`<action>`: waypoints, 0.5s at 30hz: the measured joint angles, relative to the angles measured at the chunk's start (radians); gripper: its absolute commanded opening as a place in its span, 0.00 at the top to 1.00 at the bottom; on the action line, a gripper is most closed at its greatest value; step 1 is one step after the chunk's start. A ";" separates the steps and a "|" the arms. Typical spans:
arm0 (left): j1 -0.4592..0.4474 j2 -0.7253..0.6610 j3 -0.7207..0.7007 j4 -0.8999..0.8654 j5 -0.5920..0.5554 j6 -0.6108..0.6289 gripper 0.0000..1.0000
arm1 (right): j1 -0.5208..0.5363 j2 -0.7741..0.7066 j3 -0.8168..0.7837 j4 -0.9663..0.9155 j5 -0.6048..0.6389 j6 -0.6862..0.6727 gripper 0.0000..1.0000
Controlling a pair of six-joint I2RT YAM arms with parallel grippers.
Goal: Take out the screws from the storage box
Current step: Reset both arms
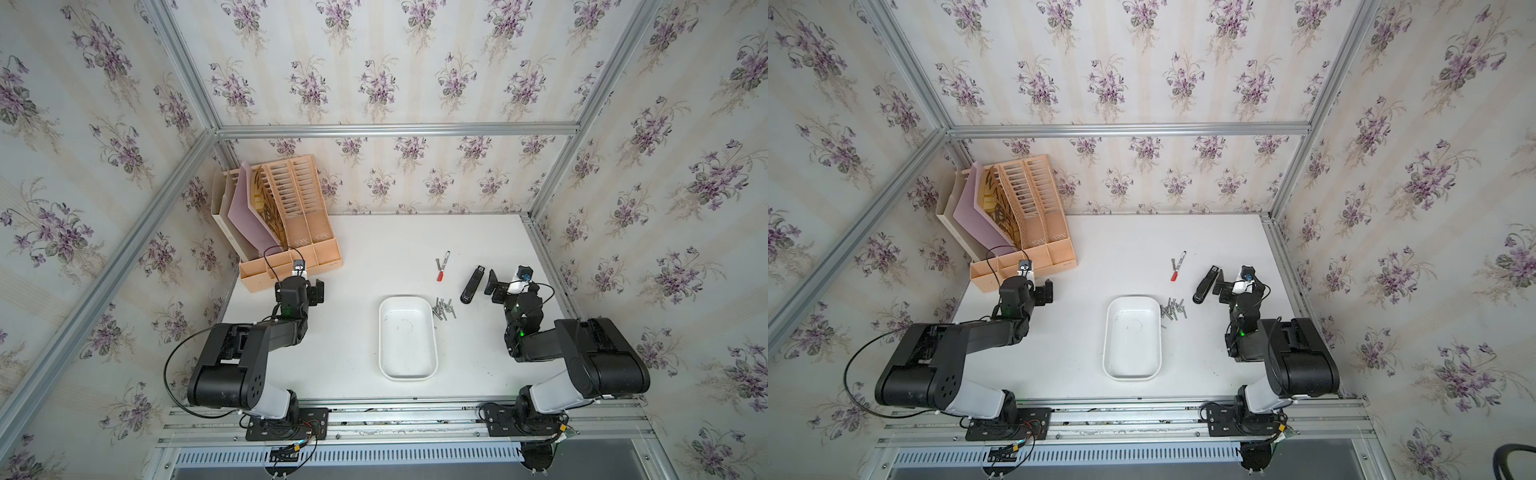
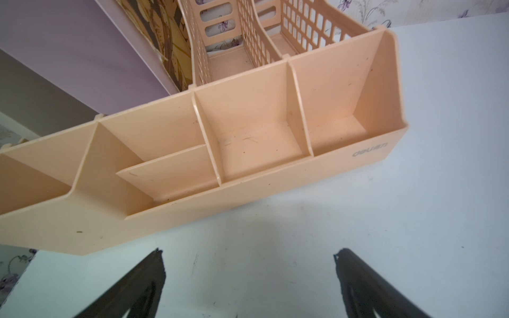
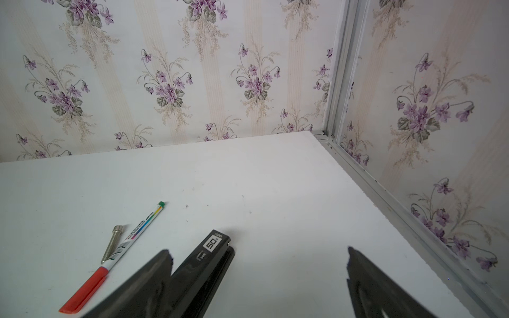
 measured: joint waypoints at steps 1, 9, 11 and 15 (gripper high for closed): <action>0.000 0.000 0.000 0.005 0.001 0.001 0.01 | 0.000 -0.001 0.001 -0.007 0.000 0.003 0.00; 0.000 0.000 0.000 0.013 0.009 0.006 0.01 | 0.000 -0.002 0.001 -0.019 -0.009 0.008 0.00; 0.000 0.000 0.000 0.013 0.011 0.006 0.01 | 0.000 -0.002 0.001 -0.019 -0.010 0.008 0.00; 0.000 0.000 0.000 0.013 0.011 0.006 0.01 | 0.000 -0.002 0.001 -0.019 -0.016 0.008 0.00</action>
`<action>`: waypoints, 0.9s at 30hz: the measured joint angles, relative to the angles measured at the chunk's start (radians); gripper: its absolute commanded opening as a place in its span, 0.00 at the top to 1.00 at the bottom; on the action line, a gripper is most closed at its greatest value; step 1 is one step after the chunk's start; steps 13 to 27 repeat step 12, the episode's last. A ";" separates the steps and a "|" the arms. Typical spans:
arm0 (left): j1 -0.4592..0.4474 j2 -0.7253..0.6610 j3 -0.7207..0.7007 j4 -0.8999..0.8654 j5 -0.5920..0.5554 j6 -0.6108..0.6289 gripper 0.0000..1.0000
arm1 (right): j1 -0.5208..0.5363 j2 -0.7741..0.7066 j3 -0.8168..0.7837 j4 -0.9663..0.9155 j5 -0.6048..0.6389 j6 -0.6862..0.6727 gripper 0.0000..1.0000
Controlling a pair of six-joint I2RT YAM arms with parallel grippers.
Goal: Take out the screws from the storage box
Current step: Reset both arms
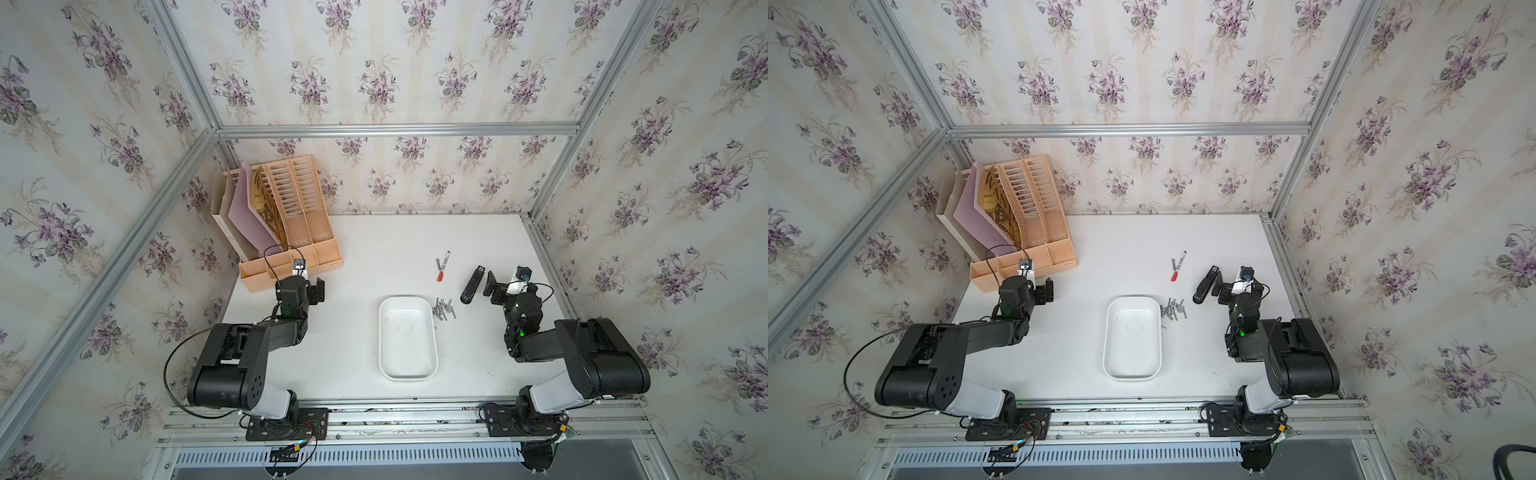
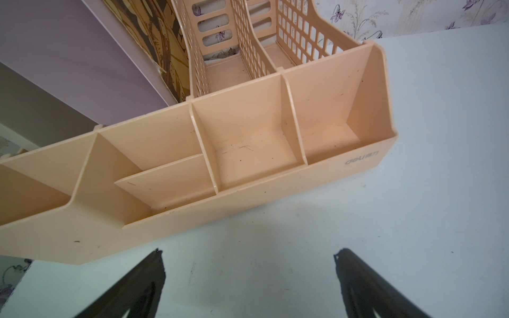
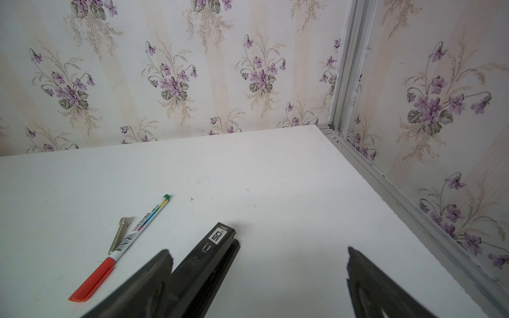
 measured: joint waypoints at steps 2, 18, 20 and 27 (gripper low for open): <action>0.000 0.000 0.000 0.000 0.000 0.000 0.01 | 0.000 0.000 0.000 -0.002 0.000 0.000 0.00; 0.000 0.005 0.003 -0.001 0.000 0.000 0.01 | 0.000 0.004 0.010 -0.014 0.000 0.000 0.00; 0.000 0.005 0.003 -0.001 0.000 0.000 0.01 | 0.000 0.004 0.010 -0.014 0.000 0.000 0.00; 0.000 0.005 0.003 -0.001 0.000 0.000 0.01 | 0.000 0.004 0.010 -0.014 0.000 0.000 0.00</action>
